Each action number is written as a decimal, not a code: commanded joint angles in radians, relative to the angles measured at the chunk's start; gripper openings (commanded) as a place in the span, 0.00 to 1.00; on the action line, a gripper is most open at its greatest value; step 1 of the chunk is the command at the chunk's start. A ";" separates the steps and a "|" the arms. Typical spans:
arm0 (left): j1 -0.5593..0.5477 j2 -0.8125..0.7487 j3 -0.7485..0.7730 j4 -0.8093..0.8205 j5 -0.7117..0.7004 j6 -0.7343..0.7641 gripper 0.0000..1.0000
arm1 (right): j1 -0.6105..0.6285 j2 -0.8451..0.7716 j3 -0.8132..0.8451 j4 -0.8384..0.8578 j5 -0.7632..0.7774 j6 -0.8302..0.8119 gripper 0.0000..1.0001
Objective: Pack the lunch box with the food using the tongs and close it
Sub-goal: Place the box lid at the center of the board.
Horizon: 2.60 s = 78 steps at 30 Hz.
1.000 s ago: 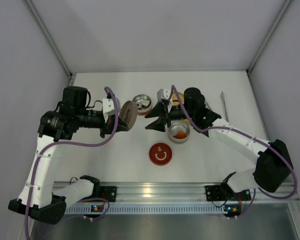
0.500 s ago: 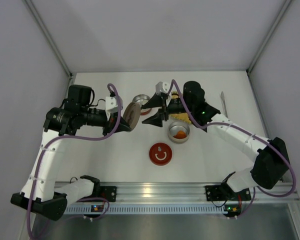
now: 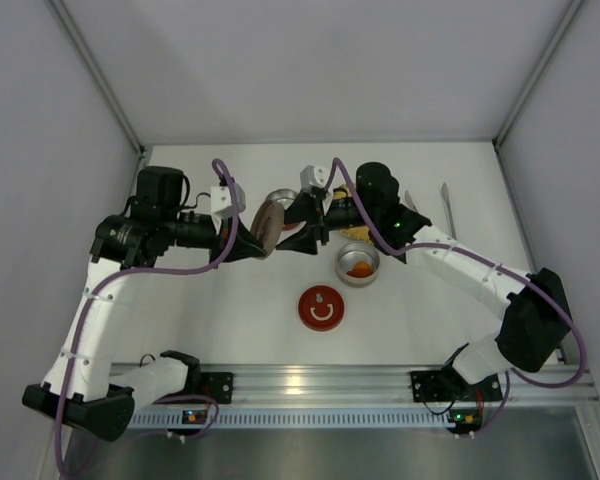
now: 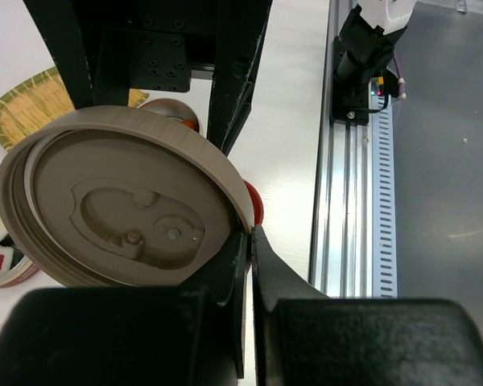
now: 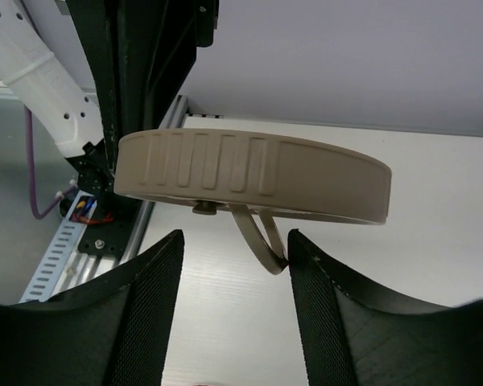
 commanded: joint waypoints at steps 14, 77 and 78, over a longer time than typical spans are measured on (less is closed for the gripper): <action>0.006 0.006 -0.017 0.203 0.111 -0.202 0.00 | 0.021 -0.023 0.016 0.152 0.007 0.084 0.30; 0.078 -0.002 -0.118 0.209 -0.440 -0.394 0.98 | -0.501 0.197 -0.107 -1.087 0.764 -0.560 0.07; 0.080 -0.002 -0.124 0.207 -0.438 -0.394 0.98 | -0.501 0.198 -0.112 -1.066 0.764 -0.552 0.08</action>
